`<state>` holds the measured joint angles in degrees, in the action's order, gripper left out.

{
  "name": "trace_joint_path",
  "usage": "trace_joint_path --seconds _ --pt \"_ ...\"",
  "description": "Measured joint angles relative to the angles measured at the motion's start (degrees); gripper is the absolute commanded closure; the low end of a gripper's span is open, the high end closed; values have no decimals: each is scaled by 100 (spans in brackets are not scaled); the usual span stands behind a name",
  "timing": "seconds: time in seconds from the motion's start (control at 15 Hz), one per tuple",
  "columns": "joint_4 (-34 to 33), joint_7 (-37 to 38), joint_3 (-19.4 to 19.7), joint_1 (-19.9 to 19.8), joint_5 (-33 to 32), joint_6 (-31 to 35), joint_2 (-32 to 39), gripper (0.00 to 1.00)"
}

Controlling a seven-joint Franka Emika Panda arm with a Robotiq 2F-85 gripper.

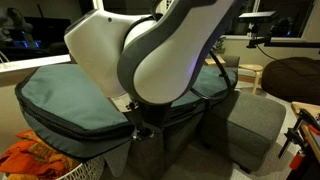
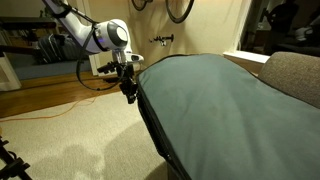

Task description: Open the zip

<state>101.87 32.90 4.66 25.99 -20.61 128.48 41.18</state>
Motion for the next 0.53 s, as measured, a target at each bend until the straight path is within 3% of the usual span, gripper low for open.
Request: trace_joint_path --seconds 0.53 --pt "-258 6 -58 16 -9 -442 41 95"
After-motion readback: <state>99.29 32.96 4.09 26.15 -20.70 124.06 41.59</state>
